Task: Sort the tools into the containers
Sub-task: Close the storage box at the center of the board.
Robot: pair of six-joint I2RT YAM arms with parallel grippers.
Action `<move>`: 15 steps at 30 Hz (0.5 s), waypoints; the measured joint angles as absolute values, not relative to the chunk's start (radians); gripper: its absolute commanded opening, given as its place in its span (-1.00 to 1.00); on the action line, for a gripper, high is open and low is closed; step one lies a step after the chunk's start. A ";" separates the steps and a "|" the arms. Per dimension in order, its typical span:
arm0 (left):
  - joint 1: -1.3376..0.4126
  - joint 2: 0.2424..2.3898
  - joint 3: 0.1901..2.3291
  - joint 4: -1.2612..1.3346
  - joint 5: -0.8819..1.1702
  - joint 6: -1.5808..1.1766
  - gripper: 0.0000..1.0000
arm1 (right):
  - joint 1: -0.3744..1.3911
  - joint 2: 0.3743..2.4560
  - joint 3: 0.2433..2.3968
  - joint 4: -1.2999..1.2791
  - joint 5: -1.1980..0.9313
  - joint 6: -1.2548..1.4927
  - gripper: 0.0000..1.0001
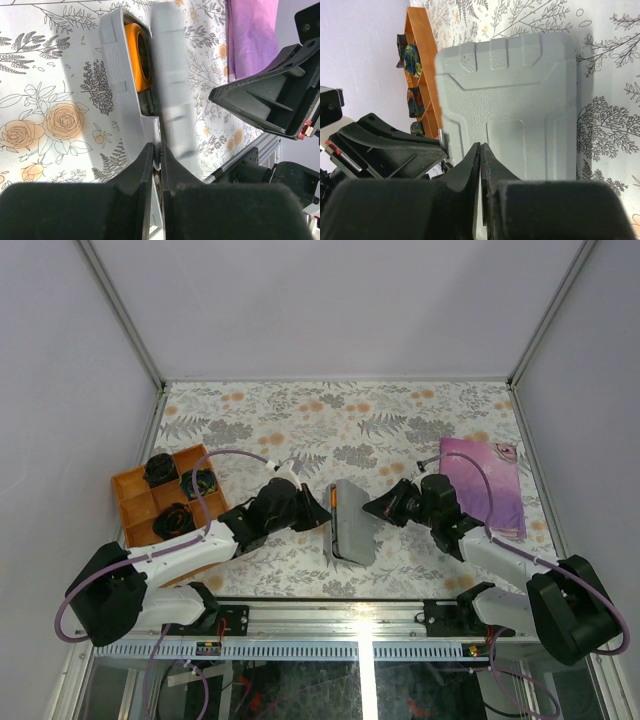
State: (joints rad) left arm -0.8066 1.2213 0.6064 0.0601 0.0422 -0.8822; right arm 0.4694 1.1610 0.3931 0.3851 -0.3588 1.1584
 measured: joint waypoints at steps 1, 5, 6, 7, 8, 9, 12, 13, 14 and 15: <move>-0.807 1.222 0.606 0.060 0.044 -0.881 -1.00 | 0.475 1.163 0.393 0.385 -0.358 1.158 -0.89; -0.807 1.230 0.607 0.046 0.042 -0.873 -1.00 | 0.493 1.178 0.393 0.387 -0.357 1.158 -0.89; -0.809 1.231 0.607 0.048 0.043 -0.873 -1.00 | 0.497 1.184 0.393 0.387 -0.357 1.158 -0.89; -0.810 1.231 0.607 0.048 0.045 -0.873 -1.00 | 0.500 1.190 0.393 0.387 -0.357 1.158 -0.89; -0.811 1.231 0.607 0.047 0.045 -0.873 -1.00 | 0.504 1.197 0.393 0.387 -0.357 1.158 -0.89; -0.811 1.231 0.607 0.047 0.045 -0.873 -1.00 | 0.508 1.203 0.393 0.387 -0.356 1.158 -0.88; -0.811 1.231 0.607 0.047 0.045 -0.873 -1.00 | 0.517 1.216 0.395 0.385 -0.356 1.151 -0.81; -0.811 1.231 0.606 0.048 0.045 -0.873 -1.00 | 0.520 1.217 0.399 0.381 -0.355 1.143 -0.78; -0.811 1.231 0.605 0.049 0.045 -0.873 -1.00 | 0.523 1.219 0.406 0.373 -0.352 1.132 -0.75; -0.811 1.231 0.601 0.053 0.045 -0.873 -1.00 | 0.526 1.222 0.417 0.362 -0.350 1.118 -0.72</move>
